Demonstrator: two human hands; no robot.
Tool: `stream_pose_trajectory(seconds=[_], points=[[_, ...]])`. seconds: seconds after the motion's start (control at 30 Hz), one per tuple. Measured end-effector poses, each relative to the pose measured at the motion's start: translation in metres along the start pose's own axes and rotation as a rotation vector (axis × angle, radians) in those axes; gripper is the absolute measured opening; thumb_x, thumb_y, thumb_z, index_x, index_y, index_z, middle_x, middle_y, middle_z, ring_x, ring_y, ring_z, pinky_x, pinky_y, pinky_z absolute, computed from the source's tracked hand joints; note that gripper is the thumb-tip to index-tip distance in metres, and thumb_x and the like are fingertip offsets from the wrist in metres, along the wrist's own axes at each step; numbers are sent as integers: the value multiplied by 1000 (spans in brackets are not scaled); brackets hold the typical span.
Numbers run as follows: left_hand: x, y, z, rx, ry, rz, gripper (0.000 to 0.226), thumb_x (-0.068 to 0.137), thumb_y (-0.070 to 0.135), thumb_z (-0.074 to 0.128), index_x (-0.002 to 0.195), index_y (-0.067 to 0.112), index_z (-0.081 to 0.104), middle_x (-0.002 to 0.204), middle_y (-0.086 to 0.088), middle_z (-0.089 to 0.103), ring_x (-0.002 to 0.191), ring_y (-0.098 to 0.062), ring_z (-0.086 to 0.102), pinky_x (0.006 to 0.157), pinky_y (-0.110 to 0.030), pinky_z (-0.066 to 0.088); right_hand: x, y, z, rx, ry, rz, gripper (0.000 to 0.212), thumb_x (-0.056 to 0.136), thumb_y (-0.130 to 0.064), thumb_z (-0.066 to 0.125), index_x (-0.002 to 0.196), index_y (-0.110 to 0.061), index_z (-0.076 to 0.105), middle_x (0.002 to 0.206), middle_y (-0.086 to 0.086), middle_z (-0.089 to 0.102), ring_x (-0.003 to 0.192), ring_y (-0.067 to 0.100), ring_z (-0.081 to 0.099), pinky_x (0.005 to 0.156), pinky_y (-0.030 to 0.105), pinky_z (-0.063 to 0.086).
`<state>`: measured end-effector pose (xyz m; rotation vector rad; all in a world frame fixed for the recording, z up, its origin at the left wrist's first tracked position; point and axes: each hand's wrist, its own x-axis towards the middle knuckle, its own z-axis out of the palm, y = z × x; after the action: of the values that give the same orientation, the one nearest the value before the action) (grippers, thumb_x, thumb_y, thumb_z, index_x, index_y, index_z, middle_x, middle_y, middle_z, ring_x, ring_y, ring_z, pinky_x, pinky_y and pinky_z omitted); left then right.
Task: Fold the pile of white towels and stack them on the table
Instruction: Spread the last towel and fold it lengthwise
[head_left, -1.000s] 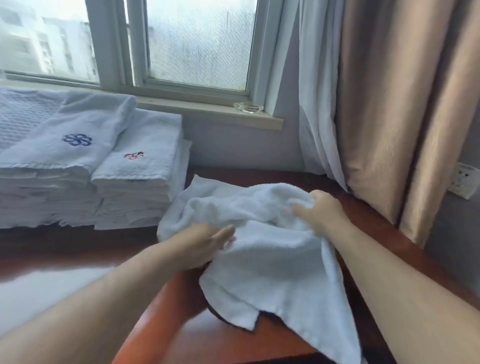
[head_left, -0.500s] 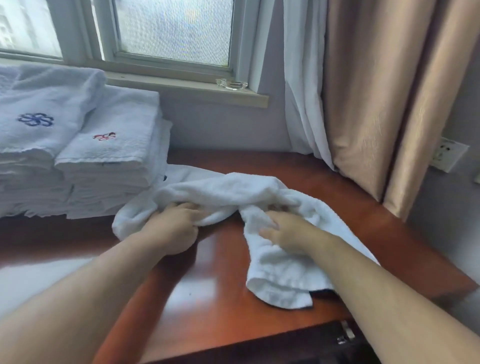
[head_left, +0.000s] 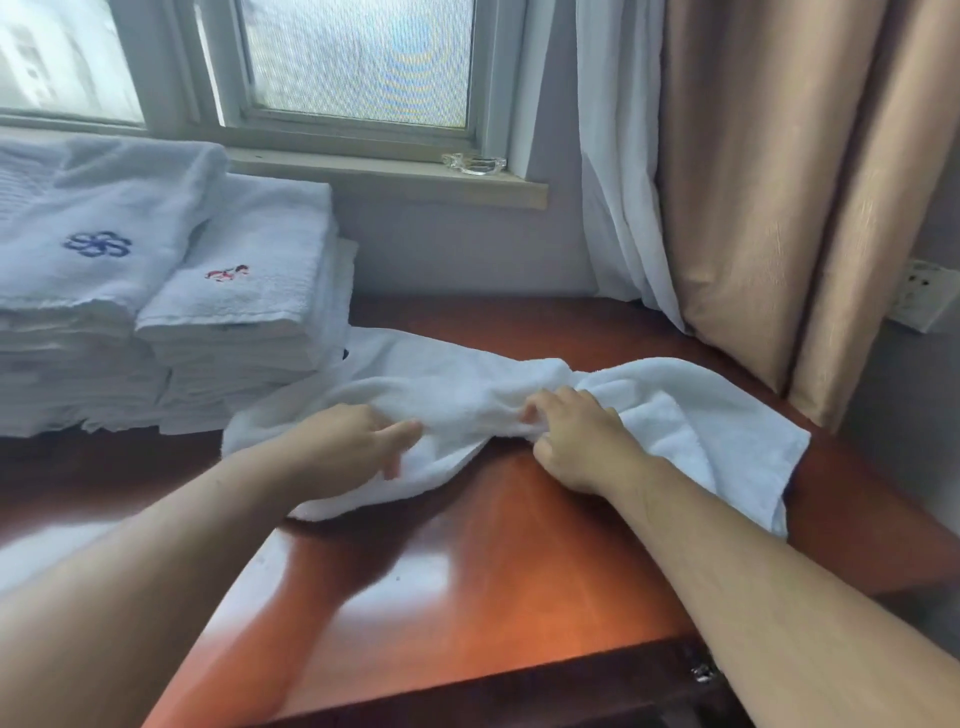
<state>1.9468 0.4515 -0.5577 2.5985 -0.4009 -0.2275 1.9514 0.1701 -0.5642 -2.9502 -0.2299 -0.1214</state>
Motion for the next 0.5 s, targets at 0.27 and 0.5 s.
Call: stream_pose_trajectory(seconds=[0.27,0.5], points=[[-19,-2,25,280,191,127,61,80,62,69,137,47,49,138,26,49,129,-8,43,106,-21,33,5,-18,-13,241,-81,-83,44,79,-54,52,119,-37,58,127,-7,57,122,16,50,104,42,43],[-26,-29,30,-590,435,48,27,94,34,57,121,32,58,121,14,63,116,-10,60,101,-31,46,2,-11,16,-8,67,-106,20,88,-11,50,97,-29,54,104,-5,57,102,23,53,87,40,42]])
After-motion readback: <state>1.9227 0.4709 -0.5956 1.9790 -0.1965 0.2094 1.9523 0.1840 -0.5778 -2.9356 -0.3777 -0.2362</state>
